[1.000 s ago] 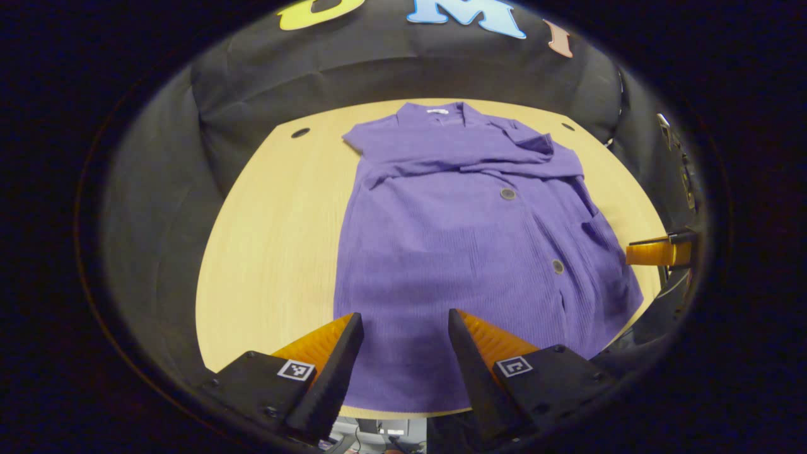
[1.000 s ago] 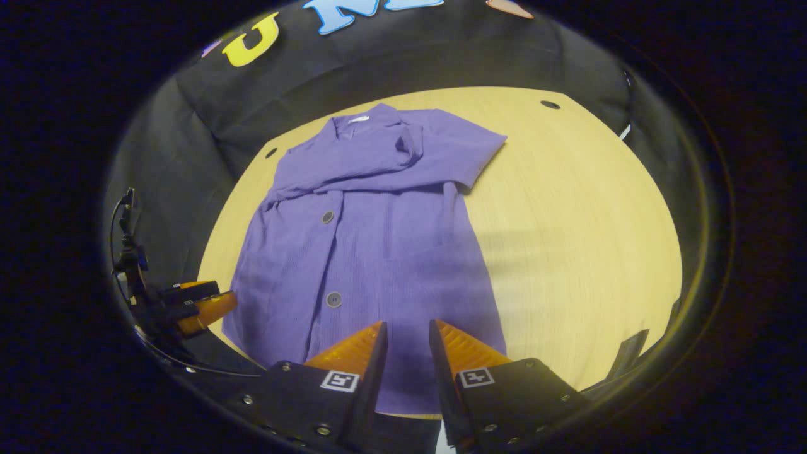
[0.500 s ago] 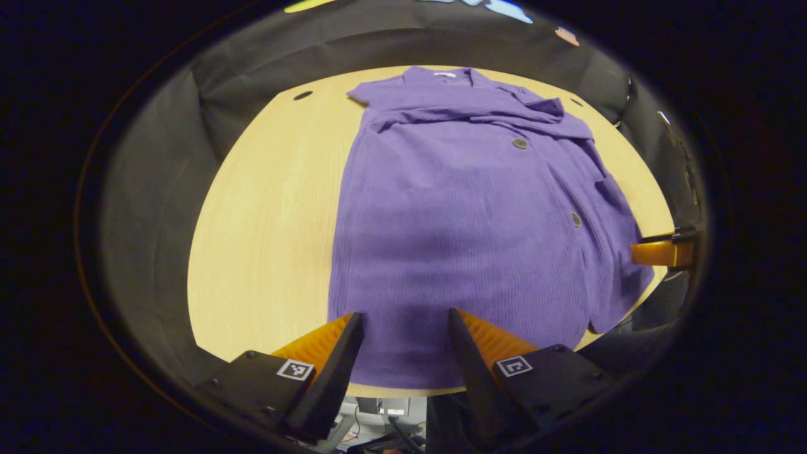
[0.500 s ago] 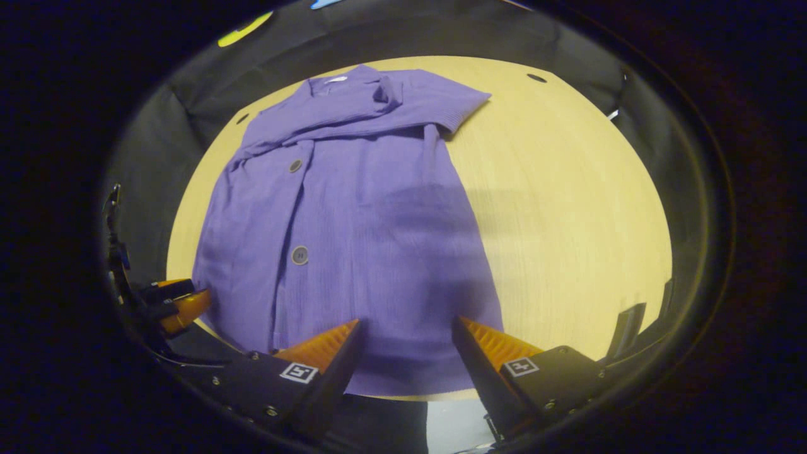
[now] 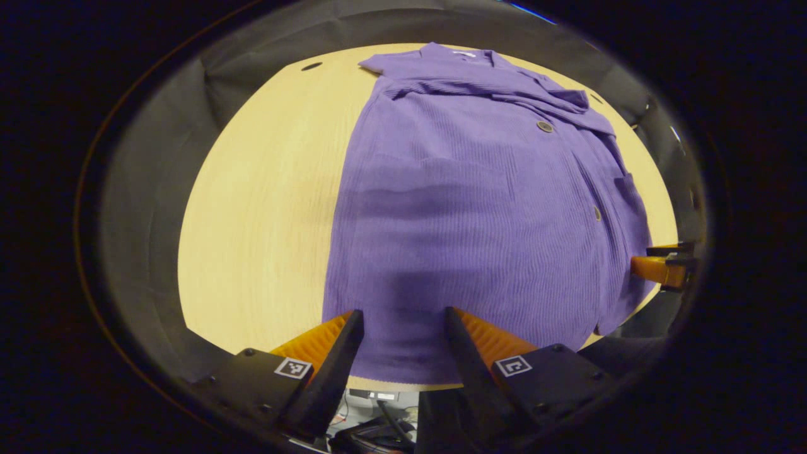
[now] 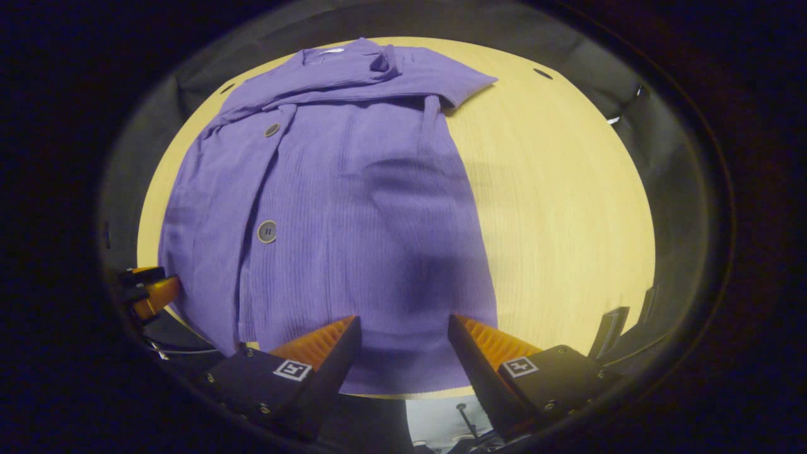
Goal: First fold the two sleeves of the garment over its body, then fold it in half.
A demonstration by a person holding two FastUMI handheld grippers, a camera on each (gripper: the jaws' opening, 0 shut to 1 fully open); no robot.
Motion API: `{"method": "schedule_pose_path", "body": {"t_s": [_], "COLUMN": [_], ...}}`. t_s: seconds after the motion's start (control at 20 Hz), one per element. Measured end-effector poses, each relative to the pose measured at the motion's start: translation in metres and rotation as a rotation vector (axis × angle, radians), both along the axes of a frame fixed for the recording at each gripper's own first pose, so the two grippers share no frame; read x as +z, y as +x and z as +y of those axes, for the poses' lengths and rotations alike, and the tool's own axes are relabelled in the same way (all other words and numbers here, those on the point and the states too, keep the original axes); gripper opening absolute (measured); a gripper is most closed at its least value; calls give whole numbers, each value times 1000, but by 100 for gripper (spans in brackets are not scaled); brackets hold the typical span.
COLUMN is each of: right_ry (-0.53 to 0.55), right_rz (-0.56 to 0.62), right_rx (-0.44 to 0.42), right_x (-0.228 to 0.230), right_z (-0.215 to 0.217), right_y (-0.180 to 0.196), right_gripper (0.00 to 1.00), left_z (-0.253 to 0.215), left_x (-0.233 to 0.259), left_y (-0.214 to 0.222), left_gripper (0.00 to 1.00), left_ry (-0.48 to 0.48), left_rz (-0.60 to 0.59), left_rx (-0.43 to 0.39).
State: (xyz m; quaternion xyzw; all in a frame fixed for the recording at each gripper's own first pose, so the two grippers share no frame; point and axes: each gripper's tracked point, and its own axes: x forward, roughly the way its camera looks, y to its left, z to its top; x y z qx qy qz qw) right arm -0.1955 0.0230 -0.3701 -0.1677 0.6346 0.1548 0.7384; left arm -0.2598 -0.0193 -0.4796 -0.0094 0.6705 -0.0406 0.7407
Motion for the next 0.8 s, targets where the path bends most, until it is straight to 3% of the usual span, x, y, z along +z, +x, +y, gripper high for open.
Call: {"method": "schedule_pose_path", "body": {"t_s": [0.2,0.45,0.55,0.6,0.7,0.75,0.8], "right_ry": [-28,-36,-34,-34,-41,-28,-20], "right_rz": [59,42,58,59,90,45,43], "right_rx": [-22,-14,-13,-23,-8,-35,-74], "right_x": [-1,-2,0,-2,0,2,-1], "right_z": [-1,6,8,9,9,8,9], "right_y": [-4,-1,-4,-3,-5,3,3], "right_gripper": [95,91,81,68,65,66,36], "left_z": [-3,-5,-10,-13,-14,-15,-14], "left_x": [-1,-1,-1,1,0,0,0], "left_y": [-2,-2,-2,-1,-1,2,8], "left_gripper": [92,90,80,74,62,61,43], "left_ry": [-2,0,-5,-13,-10,-13,-16], "left_rz": [29,64,68,68,86,93,53], "left_rx": [-12,-19,-48,-59,-56,-45,-15]}}
